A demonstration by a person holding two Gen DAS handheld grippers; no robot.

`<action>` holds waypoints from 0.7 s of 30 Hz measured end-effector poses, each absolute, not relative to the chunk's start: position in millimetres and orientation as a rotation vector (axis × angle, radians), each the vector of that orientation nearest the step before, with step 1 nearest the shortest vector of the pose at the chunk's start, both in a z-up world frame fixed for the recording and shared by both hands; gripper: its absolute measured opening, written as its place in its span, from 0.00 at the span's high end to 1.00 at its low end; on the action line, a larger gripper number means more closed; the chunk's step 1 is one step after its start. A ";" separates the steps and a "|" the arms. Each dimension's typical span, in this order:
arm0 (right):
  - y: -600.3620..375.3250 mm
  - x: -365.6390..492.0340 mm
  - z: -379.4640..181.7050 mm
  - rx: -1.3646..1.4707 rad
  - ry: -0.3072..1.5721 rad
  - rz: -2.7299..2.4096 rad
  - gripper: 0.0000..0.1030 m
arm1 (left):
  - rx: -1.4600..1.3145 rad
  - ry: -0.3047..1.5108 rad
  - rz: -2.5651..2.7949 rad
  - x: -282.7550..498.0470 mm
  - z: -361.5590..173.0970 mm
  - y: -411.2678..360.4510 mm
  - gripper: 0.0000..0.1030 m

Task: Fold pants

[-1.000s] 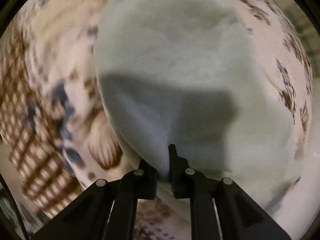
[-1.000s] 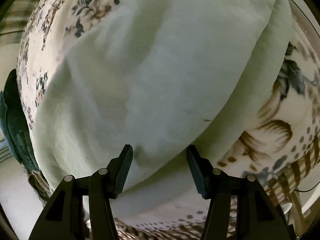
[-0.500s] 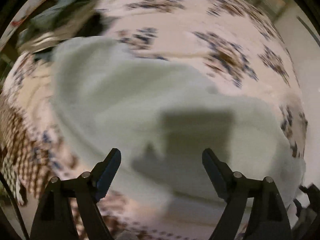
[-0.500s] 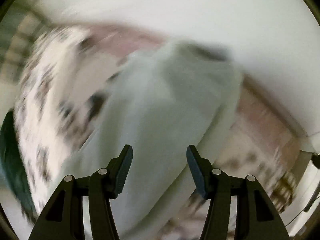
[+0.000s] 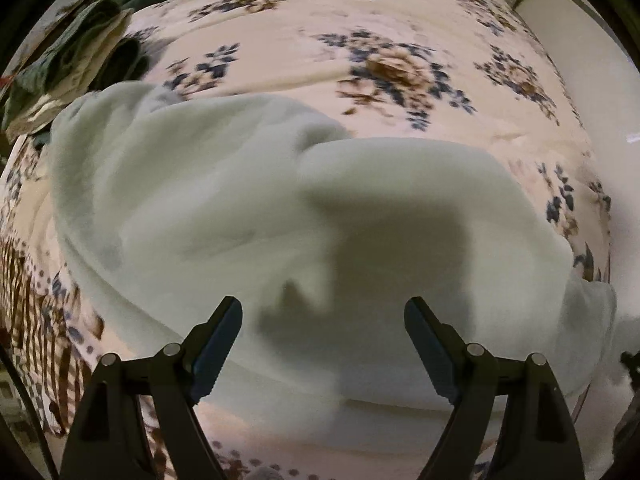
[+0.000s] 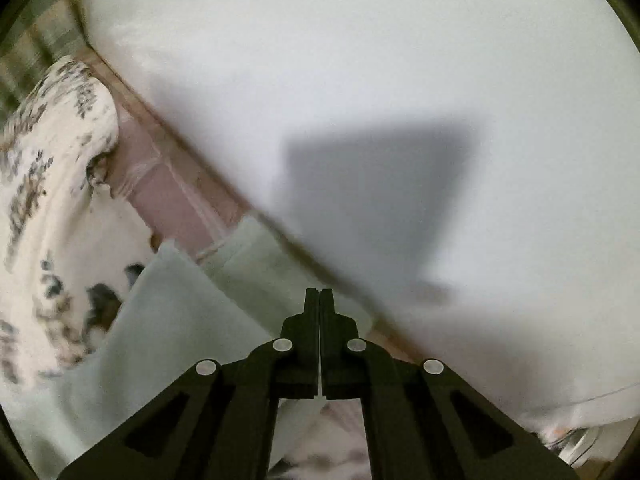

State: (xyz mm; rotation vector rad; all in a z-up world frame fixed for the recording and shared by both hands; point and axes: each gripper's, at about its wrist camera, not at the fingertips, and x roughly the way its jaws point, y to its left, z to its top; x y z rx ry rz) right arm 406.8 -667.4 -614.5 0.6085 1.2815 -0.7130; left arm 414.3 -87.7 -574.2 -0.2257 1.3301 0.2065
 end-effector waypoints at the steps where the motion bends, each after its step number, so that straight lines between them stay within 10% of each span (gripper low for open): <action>1: -669.2 408.6 -625.0 0.705 1.318 -0.655 0.99 | -0.250 1.325 0.220 412.9 -574.1 -79.8 0.20; 3: -645.1 415.3 -634.5 0.773 1.403 -0.513 0.85 | -0.280 1.324 0.242 409.0 -574.1 -66.6 0.20; 6: -593.9 401.1 -641.8 0.942 1.426 -0.363 0.22 | -0.322 1.348 0.270 406.4 -578.9 -45.2 0.20; 11: -549.9 366.8 -688.7 1.175 1.416 -0.429 0.30 | -0.350 1.372 0.333 403.7 -589.7 -15.2 0.20; 14: -536.2 366.2 -699.2 1.102 1.333 -0.475 0.89 | -0.344 1.362 0.353 403.7 -591.2 -6.7 0.20; 21: -551.7 378.0 -614.7 0.744 1.202 -0.559 0.93 | -0.420 1.365 0.370 392.0 -587.8 5.8 0.20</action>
